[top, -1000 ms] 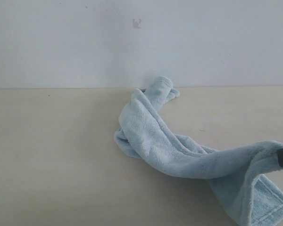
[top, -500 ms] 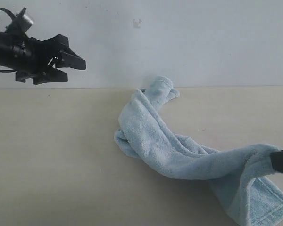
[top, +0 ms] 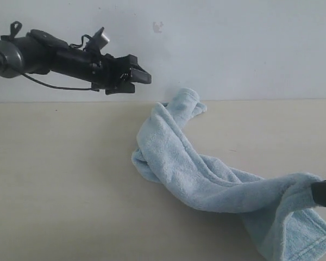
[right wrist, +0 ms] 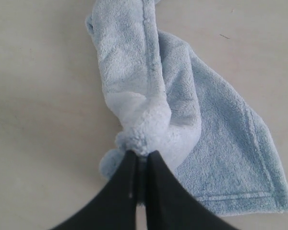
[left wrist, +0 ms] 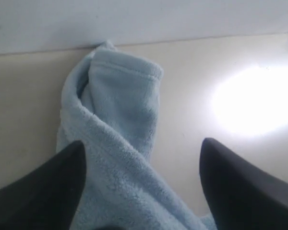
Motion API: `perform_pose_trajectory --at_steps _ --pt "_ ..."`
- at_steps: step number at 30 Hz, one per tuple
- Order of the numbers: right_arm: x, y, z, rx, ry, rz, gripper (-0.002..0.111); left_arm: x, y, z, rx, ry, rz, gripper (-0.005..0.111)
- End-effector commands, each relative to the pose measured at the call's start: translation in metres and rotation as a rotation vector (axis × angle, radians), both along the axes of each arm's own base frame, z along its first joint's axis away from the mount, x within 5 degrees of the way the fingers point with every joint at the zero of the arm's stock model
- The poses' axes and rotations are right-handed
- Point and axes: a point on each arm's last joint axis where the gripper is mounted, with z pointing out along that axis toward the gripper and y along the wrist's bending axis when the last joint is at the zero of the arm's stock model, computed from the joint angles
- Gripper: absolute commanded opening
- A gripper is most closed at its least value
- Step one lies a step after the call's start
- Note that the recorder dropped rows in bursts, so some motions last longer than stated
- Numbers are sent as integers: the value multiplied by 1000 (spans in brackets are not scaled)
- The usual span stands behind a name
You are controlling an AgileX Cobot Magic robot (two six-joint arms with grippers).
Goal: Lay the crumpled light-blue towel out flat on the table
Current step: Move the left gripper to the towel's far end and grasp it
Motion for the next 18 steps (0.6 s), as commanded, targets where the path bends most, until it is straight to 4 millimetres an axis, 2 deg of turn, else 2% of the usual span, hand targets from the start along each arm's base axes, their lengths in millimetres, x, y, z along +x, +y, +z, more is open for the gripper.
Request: perform_pose_trajectory --at_steps 1,8,12,18 --pt "1 0 1 3 -20 -6 0 2 -19 -21 58 29 -57 64" --pt "0 0 1 2 -20 -4 0 1 -42 -36 85 18 -88 64" --pt "0 0 1 2 -20 -4 0 3 -43 -45 123 10 -72 64" --pt "1 0 1 0 -23 -4 0 12 -37 -46 170 -37 18 64"
